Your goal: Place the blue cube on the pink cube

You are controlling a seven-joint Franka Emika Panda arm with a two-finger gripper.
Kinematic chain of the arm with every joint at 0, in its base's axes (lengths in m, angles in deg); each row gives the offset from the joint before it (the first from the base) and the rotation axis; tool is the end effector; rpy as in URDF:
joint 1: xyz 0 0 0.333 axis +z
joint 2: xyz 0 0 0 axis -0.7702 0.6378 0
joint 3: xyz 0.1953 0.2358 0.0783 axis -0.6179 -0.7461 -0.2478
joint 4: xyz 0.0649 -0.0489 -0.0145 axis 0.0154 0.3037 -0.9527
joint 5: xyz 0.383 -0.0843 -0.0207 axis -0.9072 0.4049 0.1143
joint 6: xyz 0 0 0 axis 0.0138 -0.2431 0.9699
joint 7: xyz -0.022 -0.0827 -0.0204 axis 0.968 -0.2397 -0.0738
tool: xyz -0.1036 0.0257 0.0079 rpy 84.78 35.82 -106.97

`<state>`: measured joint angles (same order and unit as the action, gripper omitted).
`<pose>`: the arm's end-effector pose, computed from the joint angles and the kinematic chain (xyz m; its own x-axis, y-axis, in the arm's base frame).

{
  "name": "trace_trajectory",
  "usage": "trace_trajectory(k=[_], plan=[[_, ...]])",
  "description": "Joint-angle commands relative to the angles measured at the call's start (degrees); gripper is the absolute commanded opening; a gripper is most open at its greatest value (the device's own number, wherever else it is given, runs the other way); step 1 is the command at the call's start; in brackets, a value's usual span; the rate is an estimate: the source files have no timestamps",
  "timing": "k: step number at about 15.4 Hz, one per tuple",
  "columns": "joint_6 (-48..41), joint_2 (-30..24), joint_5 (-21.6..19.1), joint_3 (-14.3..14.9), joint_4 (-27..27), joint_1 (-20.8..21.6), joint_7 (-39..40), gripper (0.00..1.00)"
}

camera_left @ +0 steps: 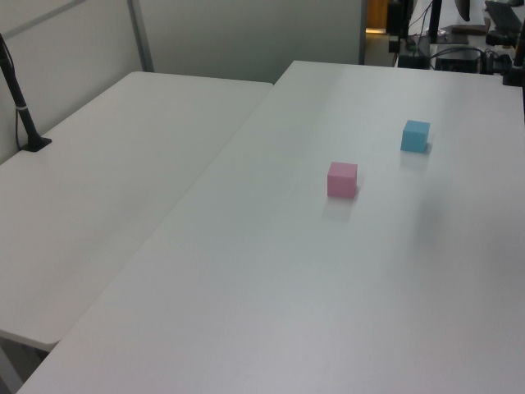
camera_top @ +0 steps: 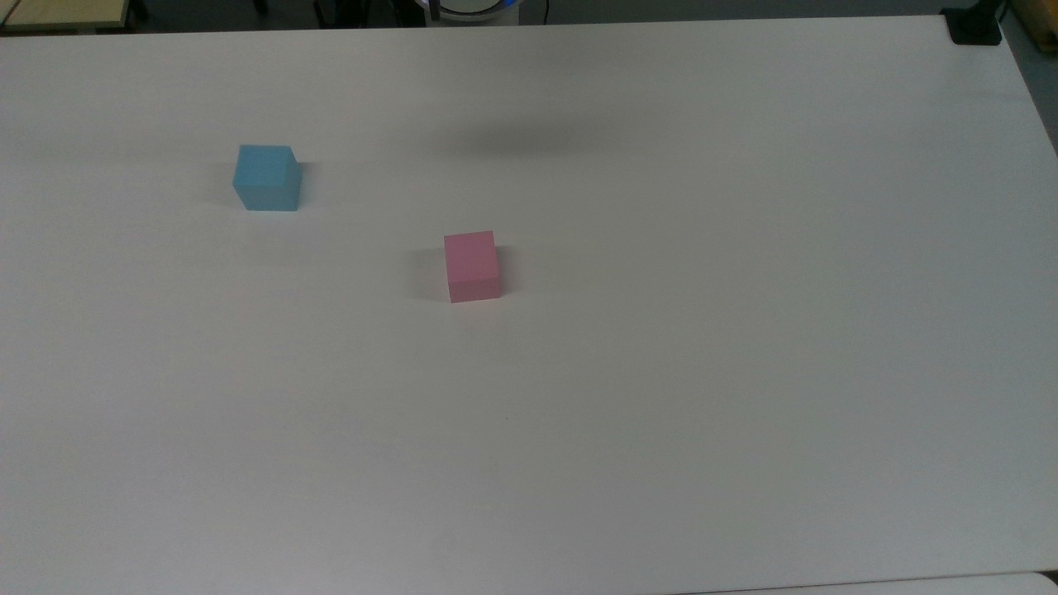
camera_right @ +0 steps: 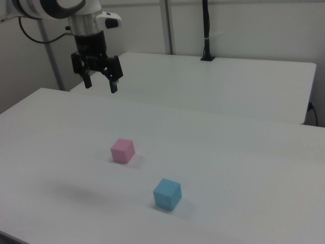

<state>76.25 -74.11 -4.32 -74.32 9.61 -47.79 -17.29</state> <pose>0.5567 -0.0241 0.6348 0.9988 0.0451 -0.0210 0.0450 -0.9990 -0.0056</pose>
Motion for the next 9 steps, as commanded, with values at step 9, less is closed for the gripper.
trace_trajectory(k=[9], plan=[[0.1,-2.1,-0.1,1.3,1.8,0.1,1.5,1.00]])
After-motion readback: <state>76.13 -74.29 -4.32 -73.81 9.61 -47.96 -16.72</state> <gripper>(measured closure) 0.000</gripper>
